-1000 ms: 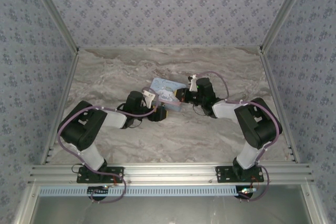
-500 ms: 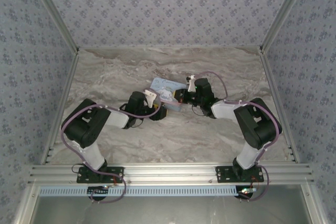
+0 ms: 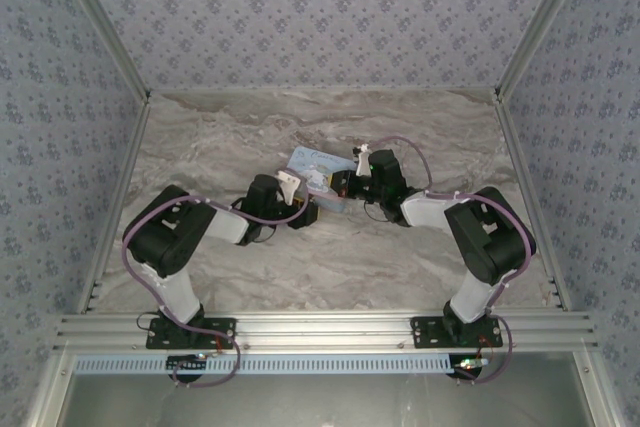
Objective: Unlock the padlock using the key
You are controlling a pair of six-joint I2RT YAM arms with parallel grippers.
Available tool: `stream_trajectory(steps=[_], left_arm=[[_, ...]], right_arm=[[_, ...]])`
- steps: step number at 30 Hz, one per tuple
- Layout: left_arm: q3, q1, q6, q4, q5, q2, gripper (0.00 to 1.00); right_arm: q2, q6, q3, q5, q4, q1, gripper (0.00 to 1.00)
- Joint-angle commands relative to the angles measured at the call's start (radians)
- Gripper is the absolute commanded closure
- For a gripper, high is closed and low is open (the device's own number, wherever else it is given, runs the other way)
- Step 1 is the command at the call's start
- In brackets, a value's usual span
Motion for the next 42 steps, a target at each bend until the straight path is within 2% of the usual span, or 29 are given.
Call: stream_trajectory(steps=[1, 13, 21, 29, 37, 42], left_arm=[[0.021, -0.025, -0.027, -0.016, 0.035, 0.015, 0.53], [0.038, -0.043, -0.045, -0.019, -0.017, 0.035, 0.58], [0.042, -0.043, -0.089, -0.024, -0.070, 0.035, 0.54], [0.057, -0.022, -0.179, 0.002, -0.043, 0.042, 0.53], [0.053, -0.002, -0.282, 0.066, -0.023, 0.073, 0.59], [0.058, -0.002, -0.286, 0.065, -0.022, 0.081, 0.62]], right_arm=[[0.023, -0.011, 0.003, 0.010, -0.091, 0.014, 1.00], [0.018, -0.008, 0.004, 0.018, -0.090, 0.022, 1.00], [0.012, -0.008, 0.002, 0.024, -0.091, 0.026, 1.00], [0.017, -0.010, 0.007, 0.024, -0.093, 0.027, 1.00], [0.017, -0.010, 0.009, 0.024, -0.094, 0.029, 1.00], [0.015, -0.014, 0.007, 0.021, -0.096, 0.029, 1.00]])
